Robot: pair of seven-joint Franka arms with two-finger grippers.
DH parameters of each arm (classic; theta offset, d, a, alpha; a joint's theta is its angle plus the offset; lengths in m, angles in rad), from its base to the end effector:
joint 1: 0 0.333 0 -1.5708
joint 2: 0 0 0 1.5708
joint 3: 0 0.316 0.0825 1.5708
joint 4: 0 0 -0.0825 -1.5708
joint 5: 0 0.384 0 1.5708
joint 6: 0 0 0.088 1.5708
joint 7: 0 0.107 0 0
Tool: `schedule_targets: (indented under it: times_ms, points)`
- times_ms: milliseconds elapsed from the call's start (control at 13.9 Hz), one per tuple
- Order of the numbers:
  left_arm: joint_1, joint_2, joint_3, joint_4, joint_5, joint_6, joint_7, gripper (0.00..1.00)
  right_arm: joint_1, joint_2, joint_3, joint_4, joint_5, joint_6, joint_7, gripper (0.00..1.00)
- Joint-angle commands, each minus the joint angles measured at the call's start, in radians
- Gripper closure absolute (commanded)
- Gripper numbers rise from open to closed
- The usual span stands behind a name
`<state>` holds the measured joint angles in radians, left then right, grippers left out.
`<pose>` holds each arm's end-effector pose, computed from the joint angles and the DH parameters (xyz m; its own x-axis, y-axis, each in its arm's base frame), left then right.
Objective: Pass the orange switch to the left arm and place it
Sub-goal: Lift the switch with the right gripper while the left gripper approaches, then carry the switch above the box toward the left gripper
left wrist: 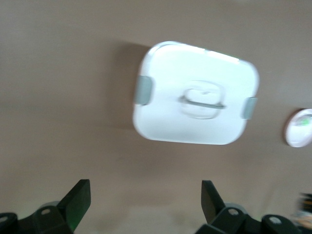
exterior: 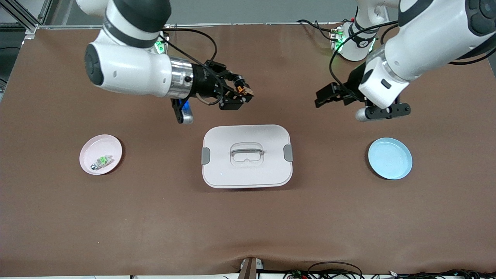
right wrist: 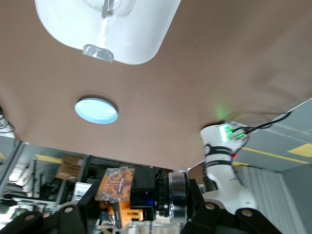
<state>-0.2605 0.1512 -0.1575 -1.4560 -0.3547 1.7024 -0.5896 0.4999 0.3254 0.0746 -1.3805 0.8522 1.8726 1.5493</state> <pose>0.5504 -0.2720 0.6110 0.9752 0.1771 -0.1324 0.2136 -0.9099 0.3555 0.5433 0.4099 0.5728 0.2812 -0.5860 -0.7600 -0.9342 -0.3483 -0.0771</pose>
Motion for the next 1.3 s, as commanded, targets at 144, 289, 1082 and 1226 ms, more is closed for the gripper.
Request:
schedule_targets:
  times_ms: [144, 289, 1082, 1226]
  points:
    - [-0.055, 0.004, -0.013, 0.01, -0.101, 0.057, -0.041, 0.0, 0.063, 0.032, -0.013, 0.014, 0.019, 0.129, 0.078, 0.67]
    - [-0.055, -0.01, -0.031, -0.004, -0.106, 0.059, -0.061, 0.0, 0.074, 0.056, -0.013, 0.014, 0.011, 0.167, 0.083, 0.67]
    - [-0.054, -0.038, -0.063, -0.187, -0.208, 0.286, 0.053, 0.08, 0.092, 0.092, -0.013, 0.015, 0.005, 0.201, 0.069, 0.67]
    - [-0.052, -0.039, -0.073, -0.193, -0.222, 0.302, 0.053, 0.09, 0.092, 0.092, -0.013, 0.015, 0.005, 0.201, 0.069, 0.67]
